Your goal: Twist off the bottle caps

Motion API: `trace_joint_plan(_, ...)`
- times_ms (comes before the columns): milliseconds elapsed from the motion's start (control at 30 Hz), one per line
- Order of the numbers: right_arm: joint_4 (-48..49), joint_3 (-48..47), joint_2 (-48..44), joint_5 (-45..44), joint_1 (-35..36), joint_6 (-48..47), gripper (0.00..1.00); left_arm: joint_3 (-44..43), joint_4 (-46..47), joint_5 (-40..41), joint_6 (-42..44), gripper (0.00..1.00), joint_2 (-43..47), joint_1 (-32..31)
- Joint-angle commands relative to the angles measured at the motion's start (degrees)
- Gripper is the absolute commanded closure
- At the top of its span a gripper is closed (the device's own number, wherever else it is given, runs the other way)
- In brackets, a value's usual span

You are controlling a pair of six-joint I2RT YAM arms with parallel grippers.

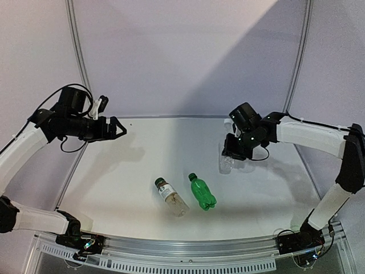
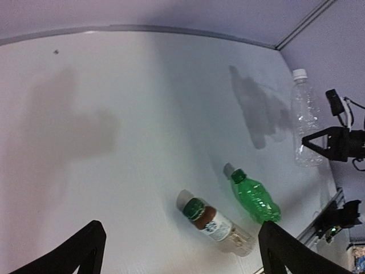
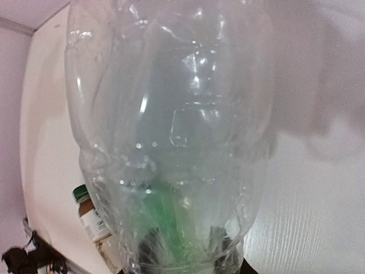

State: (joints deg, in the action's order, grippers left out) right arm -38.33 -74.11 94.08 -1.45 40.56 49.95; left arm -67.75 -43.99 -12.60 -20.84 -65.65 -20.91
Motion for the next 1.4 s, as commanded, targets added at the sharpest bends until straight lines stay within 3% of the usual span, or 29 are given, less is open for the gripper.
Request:
trace_joint_plan(0, 5.59, -0.36, -6.31, 9.65, 0.31, -20.09, 0.79, -6.20, 3.57, -10.37, -3.44, 0.04, -1.72, -0.71)
trace_joint_plan(133, 10.50, 3.13, -11.43, 17.29, 0.32, -28.90, 0.79, -6.93, 11.53, -18.33, -9.62, 0.07, -2.40, -0.80)
trace_joint_plan(333, 26.08, 12.79, -19.72, 24.48, 0.34, -31.05, 0.78, -2.23, 22.24, -19.42, -18.19, 0.05, -0.02, -1.39)
trace_joint_plan(567, 29.69, 15.26, -24.32, 28.05, 0.36, -33.07, 0.79, 7.55, 38.26, -23.72, -29.95, 0.05, 2.01, -1.68)
trace_joint_plan(767, 28.86, 14.66, -24.10, 30.59, 0.32, -32.56, 0.79, 9.03, 47.79, -27.02, -30.79, 0.11, 1.22, -1.96)
trace_joint_plan(1033, 28.17, 14.74, -23.09, 35.89, 0.39, -32.57, 0.79, 0.60, 50.50, -31.59, -25.95, 0.13, -5.29, -6.78)
trace_joint_plan(1367, 25.72, 14.35, -23.54, 35.61, 0.32, -29.92, 0.82, -5.94, 56.91, -33.89, -28.44, 0.16, -12.52, -10.62)
